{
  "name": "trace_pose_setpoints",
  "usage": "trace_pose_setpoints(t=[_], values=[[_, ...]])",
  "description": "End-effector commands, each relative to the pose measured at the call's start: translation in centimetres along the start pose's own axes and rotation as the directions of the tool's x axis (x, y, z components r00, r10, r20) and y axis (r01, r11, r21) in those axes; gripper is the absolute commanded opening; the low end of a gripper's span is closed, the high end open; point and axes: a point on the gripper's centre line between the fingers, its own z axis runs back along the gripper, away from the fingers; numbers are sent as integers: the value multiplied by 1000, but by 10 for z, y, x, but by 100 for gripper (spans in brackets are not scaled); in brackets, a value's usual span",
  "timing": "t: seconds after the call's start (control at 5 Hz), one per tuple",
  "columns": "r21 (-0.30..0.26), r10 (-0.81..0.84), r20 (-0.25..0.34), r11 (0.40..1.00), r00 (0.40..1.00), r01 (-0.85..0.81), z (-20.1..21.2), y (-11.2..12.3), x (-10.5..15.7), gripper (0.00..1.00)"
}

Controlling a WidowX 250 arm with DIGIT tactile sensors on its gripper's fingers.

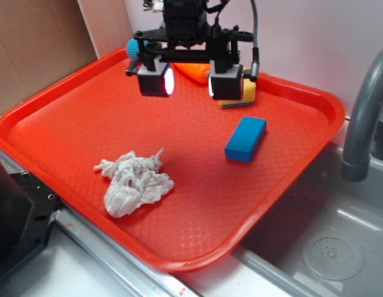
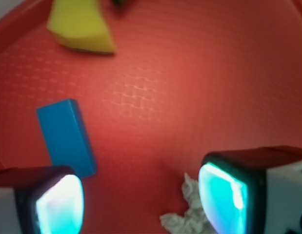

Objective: Grab the blue block.

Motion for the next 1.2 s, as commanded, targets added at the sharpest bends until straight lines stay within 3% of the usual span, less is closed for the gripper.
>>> trace_pose_setpoints(t=[0.0,0.6,0.8,1.0], values=[[-104,-149,19,983,989,150,-6,-29,17,100],[-100,-250,-133,966,959,238,-77,-31,22,100],[-83,-246,-164,968,955,235,-86,-37,19,33],[-79,-252,-166,967,953,242,-84,-40,19,0]])
